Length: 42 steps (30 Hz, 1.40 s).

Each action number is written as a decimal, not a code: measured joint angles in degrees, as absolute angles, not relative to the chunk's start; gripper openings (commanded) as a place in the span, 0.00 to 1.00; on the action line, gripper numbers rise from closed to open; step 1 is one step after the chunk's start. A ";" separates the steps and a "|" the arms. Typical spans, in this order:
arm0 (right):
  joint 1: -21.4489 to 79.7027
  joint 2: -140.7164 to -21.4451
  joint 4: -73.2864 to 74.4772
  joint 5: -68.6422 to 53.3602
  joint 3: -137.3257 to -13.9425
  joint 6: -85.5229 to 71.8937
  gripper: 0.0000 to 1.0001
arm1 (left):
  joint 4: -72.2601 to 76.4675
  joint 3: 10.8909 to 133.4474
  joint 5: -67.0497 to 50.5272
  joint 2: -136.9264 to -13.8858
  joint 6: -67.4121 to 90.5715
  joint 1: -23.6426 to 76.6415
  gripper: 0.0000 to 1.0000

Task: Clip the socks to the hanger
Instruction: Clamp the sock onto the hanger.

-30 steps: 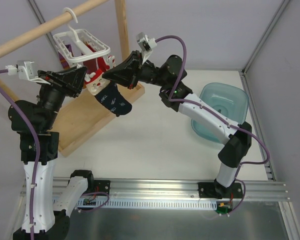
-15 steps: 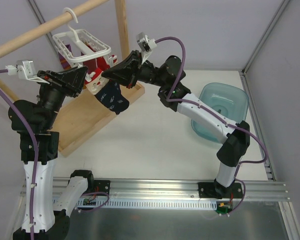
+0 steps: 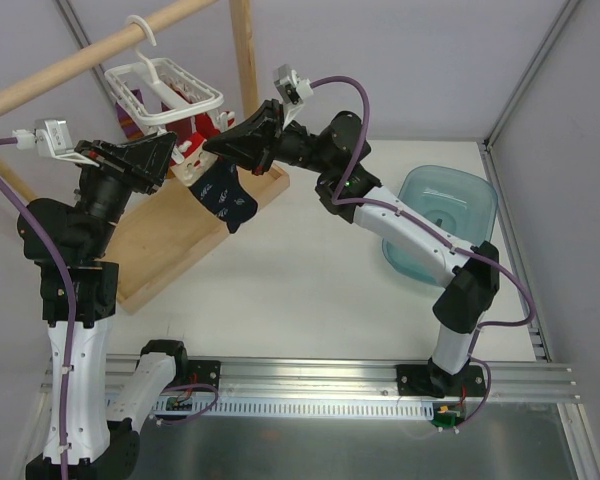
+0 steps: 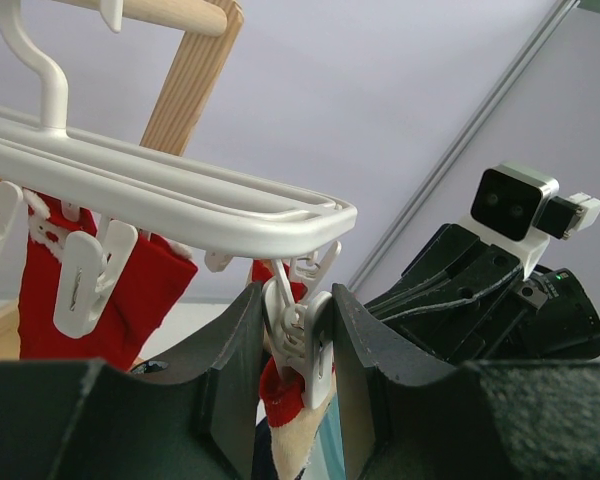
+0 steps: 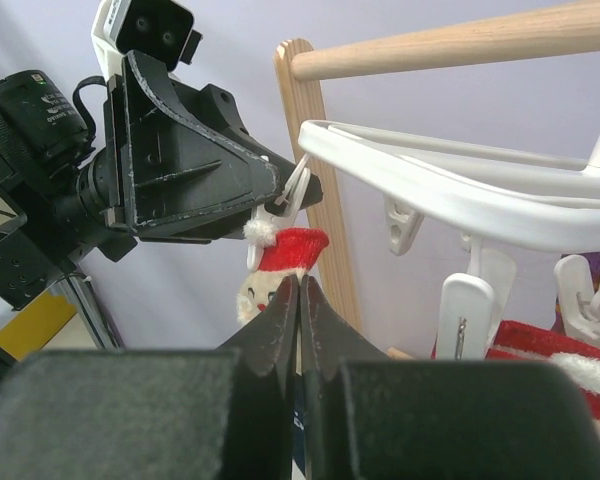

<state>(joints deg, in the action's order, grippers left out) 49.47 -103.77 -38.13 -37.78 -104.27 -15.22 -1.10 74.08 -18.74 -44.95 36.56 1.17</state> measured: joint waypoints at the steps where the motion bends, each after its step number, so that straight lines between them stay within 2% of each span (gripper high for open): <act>1: 49.47 -103.79 -38.13 -37.74 -104.27 -15.16 0.01 | -1.10 74.08 -18.85 -44.95 36.58 1.17 0.00; 6: 49.47 -103.94 -38.13 -37.63 -104.66 -14.90 0.01 | -1.04 73.91 -18.87 -44.93 36.56 1.17 0.00; 9: 49.47 -104.09 -37.98 -37.50 -105.38 -14.90 0.01 | -0.78 73.23 -18.83 -44.64 36.56 1.17 0.05; 12: 49.47 -104.57 -37.63 -37.45 -106.74 -14.87 0.01 | -0.69 72.99 -18.72 -44.49 36.58 1.17 0.14; 13: 49.47 -104.66 -37.47 -37.45 -107.04 -14.83 0.01 | -0.69 72.90 -18.48 -44.45 36.58 1.17 0.20; 16: 49.47 -104.66 -37.26 -37.45 -107.15 -14.74 0.01 | -0.71 72.73 -17.63 -44.16 36.60 1.17 0.26; 17: 49.47 -104.66 -37.17 -37.45 -107.15 -14.72 0.01 | -0.71 72.73 -17.43 -44.12 36.58 1.17 0.32; 26: 49.47 -104.66 -36.95 -37.32 -107.09 -14.52 0.01 | -0.71 72.73 -17.28 -43.92 36.67 1.17 0.55; 27: 49.47 -104.66 -36.93 -37.32 -107.09 -14.50 0.01 | -0.73 72.73 -17.26 -43.83 36.67 1.17 0.61; 35: 49.56 -104.71 -35.48 -37.30 -107.11 -14.28 0.01 | -1.19 72.84 -15.75 -42.02 36.56 1.17 0.88; 39: 49.60 -104.71 -32.95 -37.10 -107.13 -14.06 0.21 | -2.66 73.71 -14.79 -41.69 36.49 1.17 0.95; 42: 49.60 -104.64 -29.45 -36.56 -107.09 -12.43 0.48 | -3.66 74.00 -14.24 -41.36 36.42 1.17 0.97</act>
<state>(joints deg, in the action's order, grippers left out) 49.60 -104.64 -29.45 -36.56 -107.09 -12.43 -3.66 74.00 -14.24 -41.36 36.42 1.17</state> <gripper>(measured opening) 0.308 0.955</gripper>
